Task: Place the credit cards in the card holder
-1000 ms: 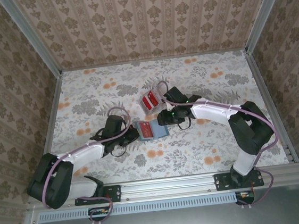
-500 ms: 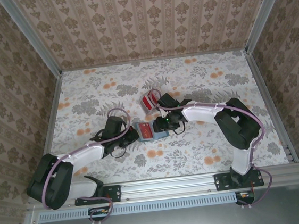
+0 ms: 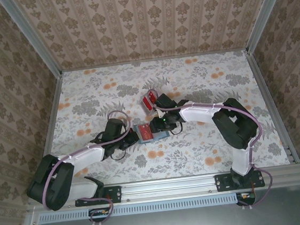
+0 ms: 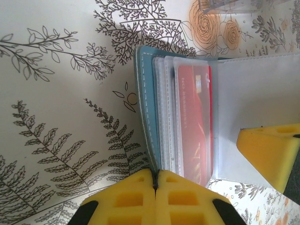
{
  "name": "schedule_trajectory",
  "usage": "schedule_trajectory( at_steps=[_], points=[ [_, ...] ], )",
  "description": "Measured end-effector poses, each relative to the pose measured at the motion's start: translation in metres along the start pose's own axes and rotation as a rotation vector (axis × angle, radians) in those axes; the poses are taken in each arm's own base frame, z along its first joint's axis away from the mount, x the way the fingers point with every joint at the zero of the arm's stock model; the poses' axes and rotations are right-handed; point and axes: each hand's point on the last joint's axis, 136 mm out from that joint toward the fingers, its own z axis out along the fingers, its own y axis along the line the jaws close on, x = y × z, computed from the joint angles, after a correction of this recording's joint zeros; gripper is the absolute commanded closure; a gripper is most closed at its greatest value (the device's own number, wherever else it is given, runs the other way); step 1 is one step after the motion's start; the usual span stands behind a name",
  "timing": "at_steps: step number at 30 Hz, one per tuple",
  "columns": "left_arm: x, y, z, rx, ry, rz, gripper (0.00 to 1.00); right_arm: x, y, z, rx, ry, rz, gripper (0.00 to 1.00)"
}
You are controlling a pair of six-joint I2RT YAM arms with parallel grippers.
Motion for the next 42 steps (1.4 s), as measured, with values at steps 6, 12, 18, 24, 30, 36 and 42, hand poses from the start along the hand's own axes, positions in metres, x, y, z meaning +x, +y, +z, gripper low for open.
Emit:
schedule_trajectory(
  at_steps=[6, 12, 18, 24, 30, 36, 42],
  points=[
    [0.002, 0.004, 0.004, -0.006, 0.006, -0.003, 1.00, -0.002, 0.004, -0.001, -0.005, -0.005, -0.006, 0.47],
    [0.002, 0.004, 0.004, -0.004, 0.004, -0.002, 1.00, -0.002, 0.008, -0.002, -0.019, -0.003, -0.005, 0.46],
    [0.001, 0.003, 0.004, 0.000, 0.001, 0.000, 1.00, -0.003, 0.019, -0.006, -0.040, -0.005, -0.021, 0.46],
    [0.001, 0.002, 0.004, 0.003, -0.002, 0.001, 1.00, -0.005, 0.033, -0.008, -0.081, -0.002, -0.030, 0.46],
    [0.002, 0.005, 0.005, 0.001, 0.000, 0.000, 1.00, -0.005, 0.045, -0.003, -0.116, 0.011, -0.027, 0.45],
    [0.006, 0.010, 0.006, -0.006, 0.006, -0.003, 1.00, 0.004, 0.048, 0.012, -0.120, 0.055, -0.031, 0.44],
    [0.007, 0.011, 0.006, -0.008, 0.006, -0.004, 0.97, 0.005, 0.050, 0.015, -0.129, 0.067, -0.029, 0.44]
  ],
)
